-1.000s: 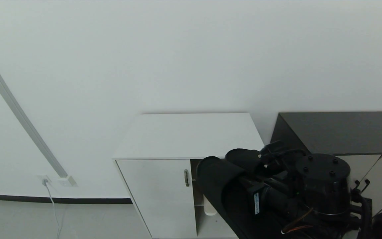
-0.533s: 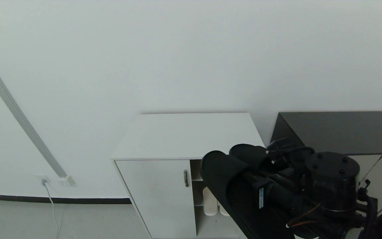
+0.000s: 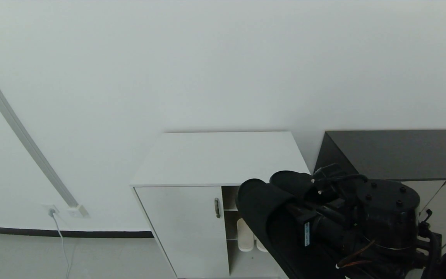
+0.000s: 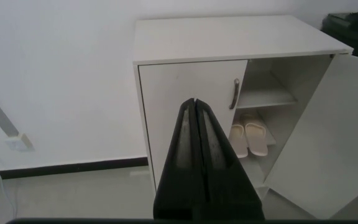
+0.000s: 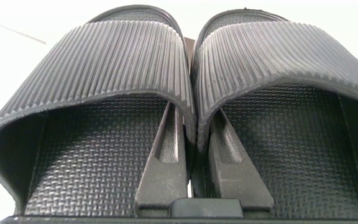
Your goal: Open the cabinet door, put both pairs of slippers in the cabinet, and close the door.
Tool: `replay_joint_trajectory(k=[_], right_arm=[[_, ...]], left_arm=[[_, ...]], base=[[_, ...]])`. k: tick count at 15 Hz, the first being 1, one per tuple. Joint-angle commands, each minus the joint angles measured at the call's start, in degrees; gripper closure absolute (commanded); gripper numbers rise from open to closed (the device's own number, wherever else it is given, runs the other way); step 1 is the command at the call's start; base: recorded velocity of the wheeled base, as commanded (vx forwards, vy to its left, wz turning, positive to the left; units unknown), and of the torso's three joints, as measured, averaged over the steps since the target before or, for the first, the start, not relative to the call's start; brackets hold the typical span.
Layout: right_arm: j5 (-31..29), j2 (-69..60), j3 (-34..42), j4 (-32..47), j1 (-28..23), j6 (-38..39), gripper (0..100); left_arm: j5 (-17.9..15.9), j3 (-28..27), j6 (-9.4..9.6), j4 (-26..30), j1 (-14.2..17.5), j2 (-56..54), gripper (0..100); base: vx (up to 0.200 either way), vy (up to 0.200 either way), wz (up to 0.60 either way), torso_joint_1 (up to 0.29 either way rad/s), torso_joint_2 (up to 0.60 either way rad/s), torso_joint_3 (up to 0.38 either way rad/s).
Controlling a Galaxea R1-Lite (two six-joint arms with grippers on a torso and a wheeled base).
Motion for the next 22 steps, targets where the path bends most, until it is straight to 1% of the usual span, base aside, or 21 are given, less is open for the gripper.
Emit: replay_joint_trajectory(k=[1, 3, 14, 18, 22], right_arm=[[0.0, 0.2, 0.2, 0.0, 0.1, 0.0, 100], [0.4, 0.8, 0.2, -0.1, 0.1, 0.1, 100], [0.4, 1.3, 0.8, -0.1, 0.4, -0.2, 100], [0.4, 1.3, 1.1, -0.1, 0.4, -0.3, 100], [0.4, 1.4, 1.1, -0.1, 0.4, -0.4, 100]], left_arm=[[0.0, 0.0, 0.0, 0.0, 0.0, 0.1, 100], [0.0, 0.0, 0.0, 0.0, 0.0, 0.1, 100], [0.0, 0.0, -0.18, 0.0, 0.0, 0.1, 100], [0.0, 0.0, -0.18, 0.0, 0.0, 0.1, 100], [0.0, 0.0, -0.18, 0.0, 0.0, 0.1, 100]], base=[[0.0, 0.0, 0.0, 0.0, 0.0, 0.0], [0.0, 0.0, 0.0, -0.06, 0.13, 0.072], [0.0, 0.0, 0.0, -0.156, 0.35, 0.186], [0.0, 0.0, 0.0, -0.168, 0.38, 0.217], [0.0, 0.0, 0.0, -0.222, 0.52, 0.294]])
